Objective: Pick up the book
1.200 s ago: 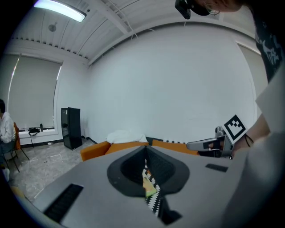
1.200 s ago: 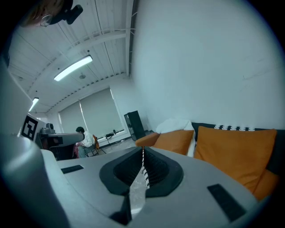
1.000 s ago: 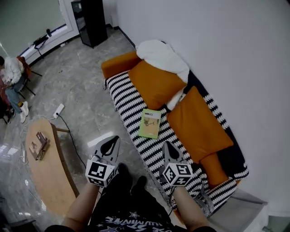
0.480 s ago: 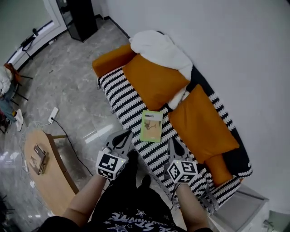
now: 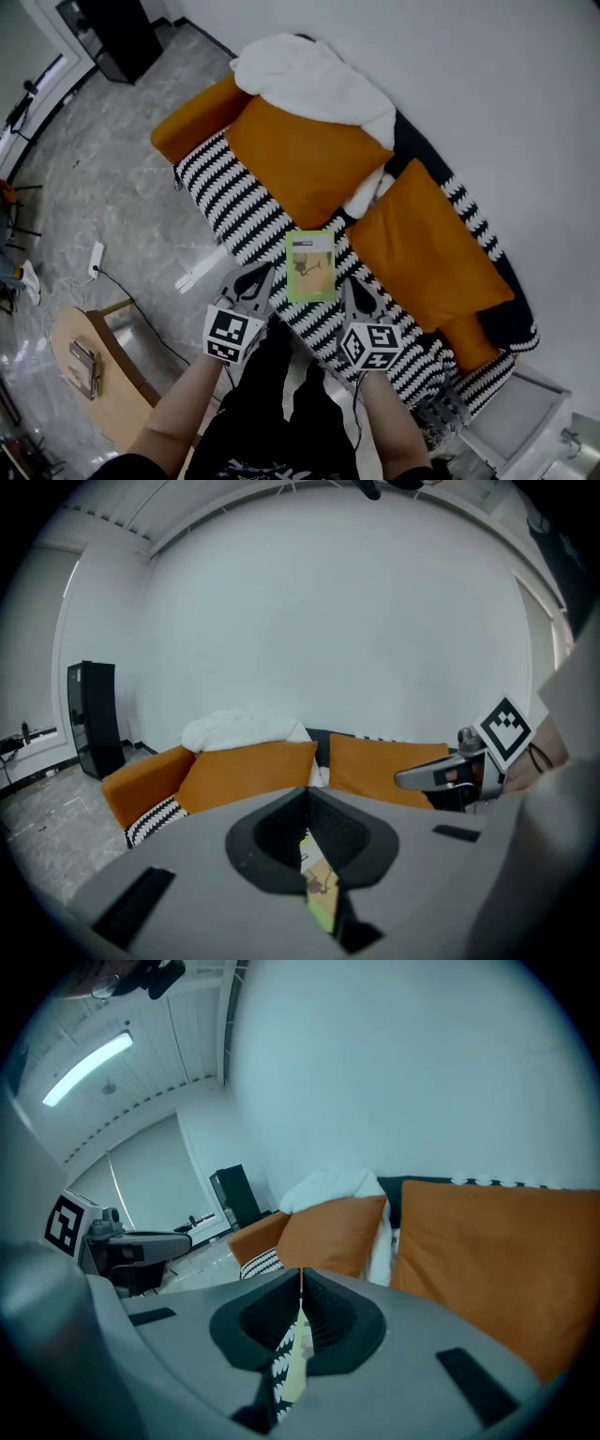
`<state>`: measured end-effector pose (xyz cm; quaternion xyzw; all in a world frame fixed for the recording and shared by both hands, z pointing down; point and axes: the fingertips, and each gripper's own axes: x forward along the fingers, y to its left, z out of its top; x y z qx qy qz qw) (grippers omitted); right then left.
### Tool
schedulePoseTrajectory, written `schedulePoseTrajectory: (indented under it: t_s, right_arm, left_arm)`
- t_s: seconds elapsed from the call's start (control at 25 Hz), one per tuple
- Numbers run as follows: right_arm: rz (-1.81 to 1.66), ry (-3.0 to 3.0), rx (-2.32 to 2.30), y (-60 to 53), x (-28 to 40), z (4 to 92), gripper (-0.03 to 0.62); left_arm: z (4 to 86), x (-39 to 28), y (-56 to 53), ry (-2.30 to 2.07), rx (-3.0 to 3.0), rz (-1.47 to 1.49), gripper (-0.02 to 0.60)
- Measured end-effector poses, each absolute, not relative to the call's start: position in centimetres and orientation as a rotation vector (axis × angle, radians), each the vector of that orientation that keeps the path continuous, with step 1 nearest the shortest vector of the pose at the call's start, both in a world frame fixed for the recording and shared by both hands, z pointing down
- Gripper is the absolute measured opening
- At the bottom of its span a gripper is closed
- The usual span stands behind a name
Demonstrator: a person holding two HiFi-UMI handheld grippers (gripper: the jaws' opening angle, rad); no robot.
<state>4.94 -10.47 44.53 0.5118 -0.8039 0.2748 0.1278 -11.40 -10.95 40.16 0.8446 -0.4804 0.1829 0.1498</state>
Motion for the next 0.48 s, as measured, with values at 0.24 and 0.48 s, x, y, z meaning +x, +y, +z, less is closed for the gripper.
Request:
schedulePoseTrajectory:
  t_s: [0.24, 0.48]
  right_arm:
    - [0.869, -2.239, 1.449, -11.0, 4.4, 52.0, 0.025]
    - [0.937, -2.162, 1.439, -10.8, 5.1, 58.0, 0.025]
  left_arm:
    - [47.6, -11.5, -13.0, -1.330, 2.389, 0.594, 0.009]
    - [53.8, -11.6, -12.6, -1.286, 2.309, 0.637, 0.009]
